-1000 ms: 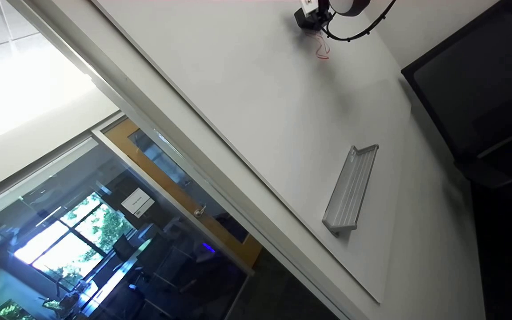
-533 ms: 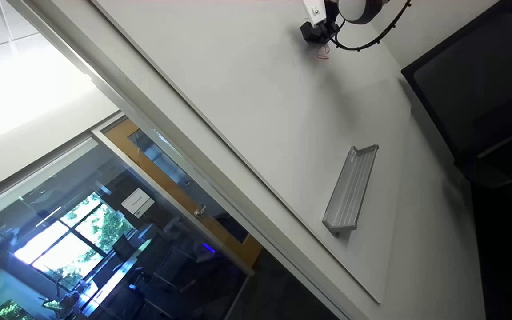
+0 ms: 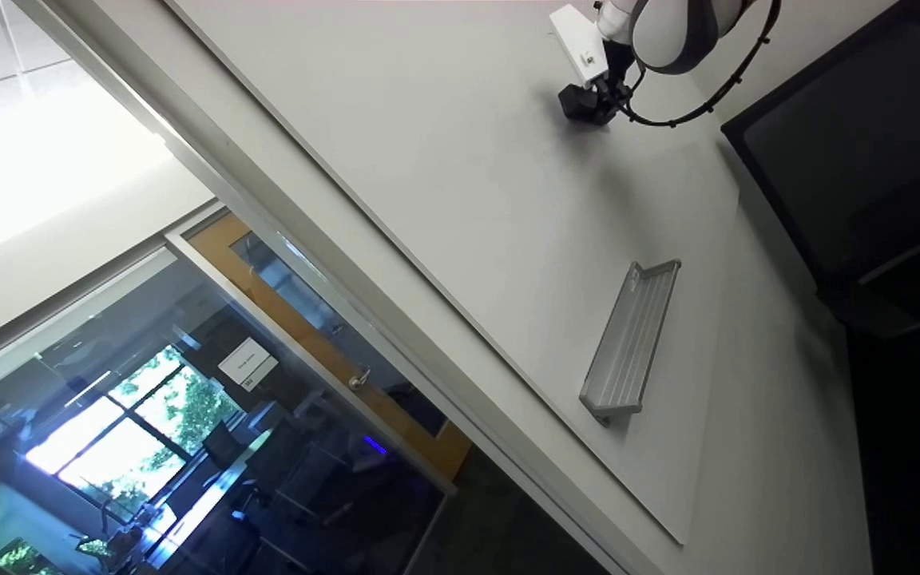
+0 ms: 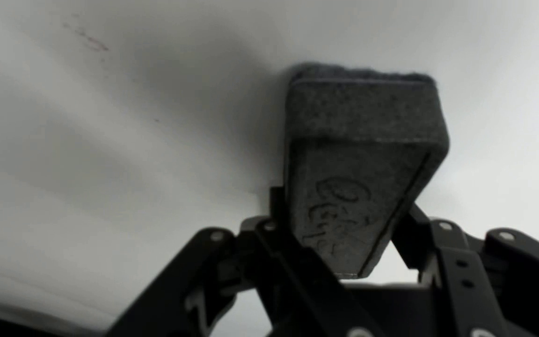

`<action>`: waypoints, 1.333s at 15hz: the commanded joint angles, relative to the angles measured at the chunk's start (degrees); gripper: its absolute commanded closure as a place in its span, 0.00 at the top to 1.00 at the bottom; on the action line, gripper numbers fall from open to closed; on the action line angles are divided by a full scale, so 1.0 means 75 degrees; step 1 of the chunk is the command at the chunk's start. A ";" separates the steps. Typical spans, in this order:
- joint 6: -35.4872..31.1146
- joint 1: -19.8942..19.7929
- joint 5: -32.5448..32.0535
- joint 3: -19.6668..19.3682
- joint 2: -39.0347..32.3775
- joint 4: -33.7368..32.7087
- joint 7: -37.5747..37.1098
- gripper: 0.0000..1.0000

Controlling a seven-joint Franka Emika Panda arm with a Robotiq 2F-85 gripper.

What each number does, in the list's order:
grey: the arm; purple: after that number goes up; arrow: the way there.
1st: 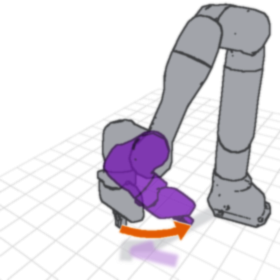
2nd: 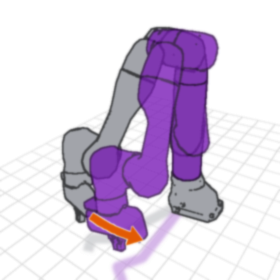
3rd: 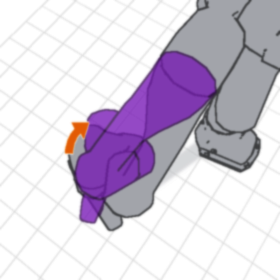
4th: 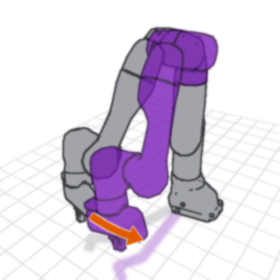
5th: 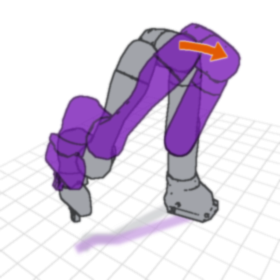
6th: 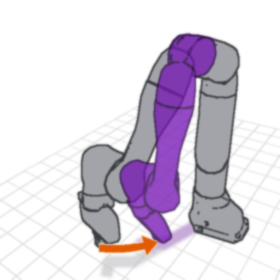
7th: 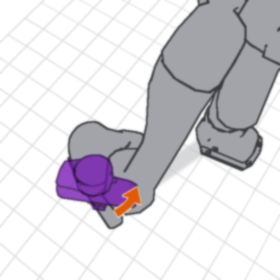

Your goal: Remove the black eraser from the whiteboard tray and wipe the board with the eraser, put the eraser back on the tray

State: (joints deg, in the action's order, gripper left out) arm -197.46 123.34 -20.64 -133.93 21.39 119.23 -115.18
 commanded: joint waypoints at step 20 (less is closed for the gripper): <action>-0.0112 0.1767 0.1426 -0.1723 0.0190 -0.2691 0.0384 0.30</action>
State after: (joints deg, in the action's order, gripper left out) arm -197.78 132.18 -12.49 -144.37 20.47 105.65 -113.58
